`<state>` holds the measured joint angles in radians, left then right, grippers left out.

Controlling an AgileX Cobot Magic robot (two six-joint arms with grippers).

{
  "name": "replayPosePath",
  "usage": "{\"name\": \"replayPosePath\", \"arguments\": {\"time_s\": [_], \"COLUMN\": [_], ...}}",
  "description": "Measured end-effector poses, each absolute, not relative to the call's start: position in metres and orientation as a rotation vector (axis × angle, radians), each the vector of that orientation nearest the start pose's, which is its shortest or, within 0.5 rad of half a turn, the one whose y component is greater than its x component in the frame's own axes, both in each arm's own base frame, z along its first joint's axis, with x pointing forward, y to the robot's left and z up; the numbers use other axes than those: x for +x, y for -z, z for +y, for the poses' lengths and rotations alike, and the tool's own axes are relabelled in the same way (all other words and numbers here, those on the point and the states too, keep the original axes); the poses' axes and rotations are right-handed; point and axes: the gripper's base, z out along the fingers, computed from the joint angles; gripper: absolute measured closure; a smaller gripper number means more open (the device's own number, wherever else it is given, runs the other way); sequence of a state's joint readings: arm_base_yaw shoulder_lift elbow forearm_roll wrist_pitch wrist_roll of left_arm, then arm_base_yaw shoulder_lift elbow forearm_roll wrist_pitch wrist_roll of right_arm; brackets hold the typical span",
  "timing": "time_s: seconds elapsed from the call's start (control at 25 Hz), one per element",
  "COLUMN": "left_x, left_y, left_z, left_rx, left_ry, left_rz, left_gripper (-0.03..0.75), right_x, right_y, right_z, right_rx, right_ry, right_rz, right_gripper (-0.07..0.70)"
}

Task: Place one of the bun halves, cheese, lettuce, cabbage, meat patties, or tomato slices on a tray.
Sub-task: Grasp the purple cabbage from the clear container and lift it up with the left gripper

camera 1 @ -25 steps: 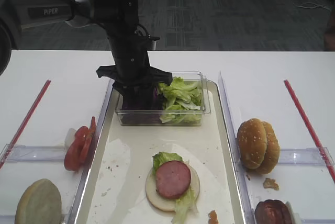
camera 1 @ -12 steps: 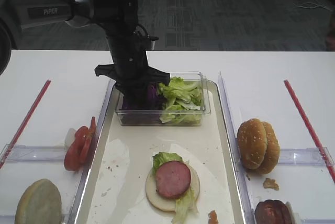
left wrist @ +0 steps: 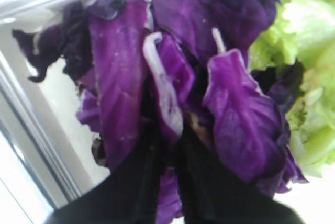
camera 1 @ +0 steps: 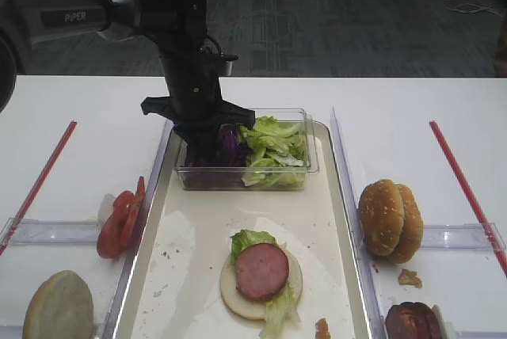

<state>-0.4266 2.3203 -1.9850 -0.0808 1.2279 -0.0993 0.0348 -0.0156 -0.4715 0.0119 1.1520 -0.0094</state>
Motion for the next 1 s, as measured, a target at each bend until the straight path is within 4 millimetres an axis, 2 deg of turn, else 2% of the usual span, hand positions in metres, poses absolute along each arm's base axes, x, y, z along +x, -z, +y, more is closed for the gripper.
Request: {"name": "replayPosePath", "arguments": {"time_s": [0.24,0.48,0.84,1.0], "left_x": [0.433,0.442,0.441,0.440], "left_y": [-0.174,-0.192,-0.196,-0.205], "left_z": [-0.204,-0.206,-0.208,-0.208], "left_rx": [0.466,0.465,0.454,0.448], "left_ry": [0.148,0.149,0.185,0.198], "left_rz": [3.027,2.958,2.952,2.935], "left_gripper": [0.659,0.662,0.664,0.665], "right_x": [-0.008,-0.008,-0.008,-0.008], "right_y": [-0.262,-0.262,-0.262,-0.262], "right_z": [0.001,0.001,0.001,0.001], "right_rx": [-0.049,-0.050,-0.050,-0.050], "right_ry": [-0.029,-0.028,-0.028,-0.028], "right_rz": [2.148,2.148,2.148,2.148], "right_gripper": [-0.049,-0.049,-0.049,-0.049]}}
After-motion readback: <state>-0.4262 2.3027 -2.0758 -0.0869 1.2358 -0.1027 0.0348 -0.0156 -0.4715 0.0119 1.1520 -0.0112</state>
